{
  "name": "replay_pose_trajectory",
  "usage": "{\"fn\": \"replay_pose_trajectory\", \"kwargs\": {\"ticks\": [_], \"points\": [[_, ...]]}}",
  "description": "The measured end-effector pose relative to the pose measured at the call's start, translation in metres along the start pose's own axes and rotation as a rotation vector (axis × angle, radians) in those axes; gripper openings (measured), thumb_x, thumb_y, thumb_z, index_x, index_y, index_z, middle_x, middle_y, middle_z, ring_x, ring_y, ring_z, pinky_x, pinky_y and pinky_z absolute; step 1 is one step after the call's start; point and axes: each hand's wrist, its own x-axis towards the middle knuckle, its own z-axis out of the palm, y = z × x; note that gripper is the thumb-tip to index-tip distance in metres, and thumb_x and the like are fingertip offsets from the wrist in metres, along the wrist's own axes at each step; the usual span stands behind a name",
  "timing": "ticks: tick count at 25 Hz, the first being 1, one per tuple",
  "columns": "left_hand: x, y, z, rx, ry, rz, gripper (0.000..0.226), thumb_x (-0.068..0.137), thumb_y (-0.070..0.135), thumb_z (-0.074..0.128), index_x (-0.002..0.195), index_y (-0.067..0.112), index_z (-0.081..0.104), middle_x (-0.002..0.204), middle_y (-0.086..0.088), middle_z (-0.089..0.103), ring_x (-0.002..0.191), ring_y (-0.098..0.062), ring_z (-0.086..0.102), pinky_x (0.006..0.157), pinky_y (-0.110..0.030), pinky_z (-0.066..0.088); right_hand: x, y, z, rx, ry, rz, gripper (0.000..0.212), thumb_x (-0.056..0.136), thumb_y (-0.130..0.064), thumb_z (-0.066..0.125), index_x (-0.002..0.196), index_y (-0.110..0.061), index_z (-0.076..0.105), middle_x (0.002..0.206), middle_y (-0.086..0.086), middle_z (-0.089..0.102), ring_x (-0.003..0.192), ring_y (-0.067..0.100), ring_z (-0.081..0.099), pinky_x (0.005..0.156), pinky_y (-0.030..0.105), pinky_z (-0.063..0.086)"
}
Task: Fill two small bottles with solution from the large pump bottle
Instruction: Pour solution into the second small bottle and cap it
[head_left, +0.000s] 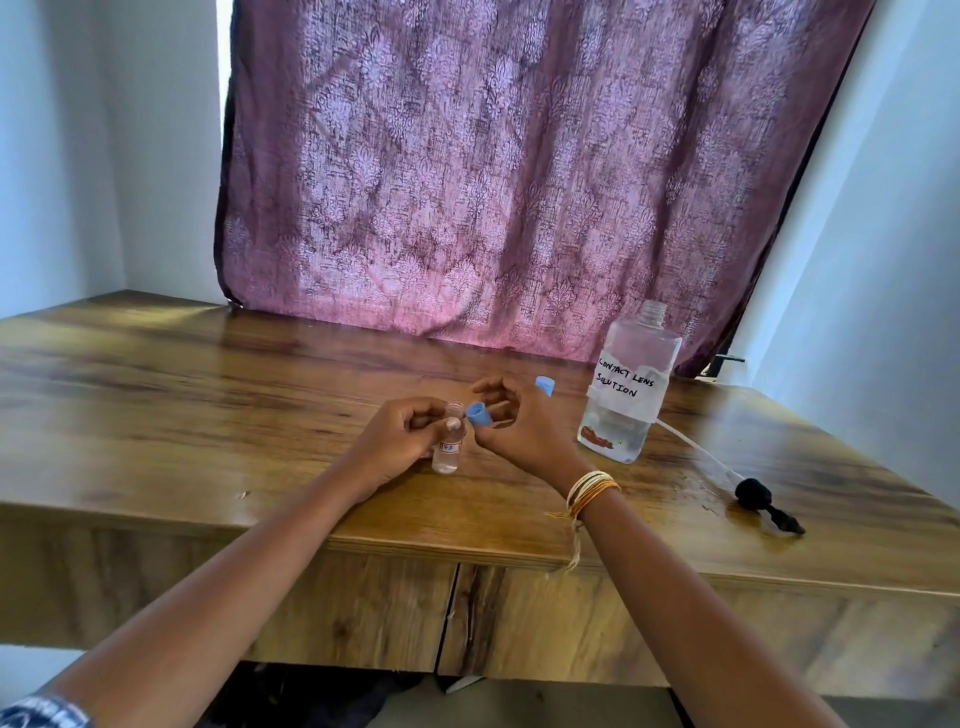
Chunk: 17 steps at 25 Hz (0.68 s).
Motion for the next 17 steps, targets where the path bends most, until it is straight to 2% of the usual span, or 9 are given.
{"fn": "replay_pose_trajectory", "kwargs": {"ticks": [2, 4, 6, 8, 10, 12, 15, 17], "points": [[0.001, -0.001, -0.002, 0.020, -0.004, 0.009, 0.024, 0.086, 0.012, 0.067, 0.109, 0.006, 0.067, 0.094, -0.007, 0.074, 0.077, -0.001, 0.069, 0.060, -0.012, 0.051, 0.000, -0.007, -0.006, -0.017, -0.005, -0.028, 0.033, 0.072, 0.000, 0.071, 0.104, -0.006, 0.068, 0.094, 0.011, 0.072, 0.085, 0.020, 0.070, 0.077, 0.031, 0.057], [0.002, -0.003, -0.003, 0.036, -0.007, 0.010, 0.019, 0.085, 0.013, 0.068, 0.104, 0.012, 0.069, 0.090, -0.002, 0.075, 0.078, -0.003, 0.069, 0.064, -0.012, 0.051, 0.002, -0.013, -0.013, -0.066, -0.041, -0.049, 0.029, 0.075, 0.000, 0.068, 0.102, -0.008, 0.073, 0.088, 0.014, 0.072, 0.074, 0.015, 0.065, 0.072, 0.031, 0.055], [0.002, -0.004, -0.003, 0.027, -0.007, 0.009, 0.012, 0.084, 0.015, 0.069, 0.094, 0.021, 0.070, 0.084, 0.004, 0.075, 0.074, -0.001, 0.068, 0.063, -0.014, 0.050, 0.004, -0.018, -0.017, -0.104, -0.107, -0.105, 0.029, 0.078, 0.002, 0.067, 0.104, -0.009, 0.074, 0.083, 0.009, 0.070, 0.066, 0.005, 0.058, 0.063, 0.018, 0.048], [0.003, -0.006, -0.004, 0.033, 0.007, 0.015, 0.010, 0.082, 0.016, 0.072, 0.086, 0.025, 0.071, 0.080, 0.001, 0.073, 0.067, -0.002, 0.064, 0.061, -0.019, 0.049, 0.008, -0.027, -0.018, -0.155, -0.161, -0.174, 0.031, 0.079, 0.005, 0.066, 0.106, -0.008, 0.074, 0.088, 0.004, 0.070, 0.072, 0.003, 0.060, 0.067, 0.012, 0.047], [0.003, -0.008, -0.005, 0.040, -0.001, 0.024, 0.006, 0.081, 0.019, 0.073, 0.084, 0.024, 0.074, 0.080, -0.004, 0.072, 0.070, -0.007, 0.062, 0.064, -0.025, 0.049, 0.012, -0.035, -0.017, -0.184, -0.197, -0.206, 0.033, 0.079, 0.005, 0.067, 0.109, -0.010, 0.073, 0.102, 0.005, 0.072, 0.088, 0.012, 0.066, 0.080, 0.019, 0.053], [0.004, -0.009, -0.006, 0.058, -0.019, 0.025, 0.008, 0.081, 0.022, 0.073, 0.088, 0.018, 0.074, 0.083, -0.011, 0.071, 0.076, -0.015, 0.061, 0.069, -0.033, 0.048, 0.018, -0.042, -0.017, -0.203, -0.247, -0.206, 0.033, 0.080, 0.005, 0.066, 0.109, -0.010, 0.072, 0.105, 0.003, 0.073, 0.091, 0.012, 0.067, 0.082, 0.021, 0.054], [0.003, -0.009, -0.005, 0.063, -0.009, 0.019, 0.010, 0.082, 0.020, 0.072, 0.092, 0.019, 0.074, 0.090, -0.022, 0.072, 0.077, -0.020, 0.059, 0.071, -0.036, 0.047, 0.028, -0.048, -0.016, -0.320, -0.260, -0.198, 0.021, 0.078, -0.007, 0.074, 0.098, -0.009, 0.076, 0.088, 0.000, 0.073, 0.074, 0.005, 0.062, 0.070, 0.019, 0.049], [0.003, -0.009, -0.005, 0.058, -0.003, 0.026, 0.011, 0.083, 0.015, 0.071, 0.094, 0.017, 0.073, 0.082, -0.016, 0.071, 0.073, -0.016, 0.056, 0.067, -0.031, 0.045, 0.031, -0.050, -0.015, -0.388, -0.204, -0.168, 0.017, 0.073, -0.018, 0.080, 0.085, -0.007, 0.075, 0.077, 0.001, 0.071, 0.067, 0.007, 0.059, 0.065, 0.026, 0.049]]}}
